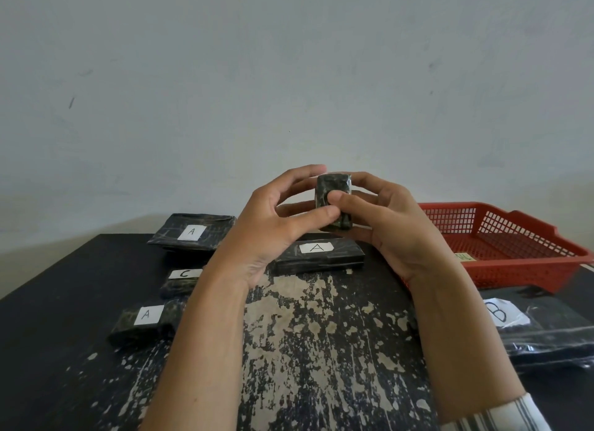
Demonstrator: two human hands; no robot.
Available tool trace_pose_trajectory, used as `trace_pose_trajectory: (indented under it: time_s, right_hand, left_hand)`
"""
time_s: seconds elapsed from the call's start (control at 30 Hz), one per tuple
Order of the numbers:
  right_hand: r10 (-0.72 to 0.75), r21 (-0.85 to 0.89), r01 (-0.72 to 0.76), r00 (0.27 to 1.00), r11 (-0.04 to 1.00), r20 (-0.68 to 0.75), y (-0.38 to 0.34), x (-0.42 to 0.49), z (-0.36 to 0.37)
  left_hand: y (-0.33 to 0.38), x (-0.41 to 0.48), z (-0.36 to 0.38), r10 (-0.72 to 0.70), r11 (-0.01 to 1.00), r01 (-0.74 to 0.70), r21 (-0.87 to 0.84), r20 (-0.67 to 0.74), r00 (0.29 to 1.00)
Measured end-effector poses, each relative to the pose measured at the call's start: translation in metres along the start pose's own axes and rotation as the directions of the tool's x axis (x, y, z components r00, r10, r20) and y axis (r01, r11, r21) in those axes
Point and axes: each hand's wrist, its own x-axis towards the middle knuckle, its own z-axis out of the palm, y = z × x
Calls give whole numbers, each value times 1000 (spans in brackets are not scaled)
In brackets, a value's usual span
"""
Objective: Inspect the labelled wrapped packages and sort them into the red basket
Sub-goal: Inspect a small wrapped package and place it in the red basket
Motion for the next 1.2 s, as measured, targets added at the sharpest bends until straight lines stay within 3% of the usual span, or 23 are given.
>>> trace_pose_trajectory:
  time_s: [0.2, 0.57, 0.8, 1.0, 1.2]
  right_hand:
    - [0, -9, 0, 1000, 1000, 17, -1, 0, 1]
    - [-68, 5, 68, 996, 998, 59, 3, 1, -2]
    - [-123, -77, 129, 989, 989, 82, 6, 3, -6]
    - [-20, -43, 23, 997, 999, 79, -2, -1, -2]
    - [13, 11, -13, 1000, 1000, 14, -2, 0, 3]
  left_hand:
    - [-2, 1, 0, -83, 996, 83, -27, -3, 997]
    - [-2, 0, 0, -18, 1000, 19, 17, -52, 998]
    - [3, -2, 2, 14, 998, -8, 61, -99, 995]
    - [2, -1, 0, 82, 994, -71, 87, -121, 989]
    - [3, -1, 0, 106, 989, -100, 106, -56, 993]
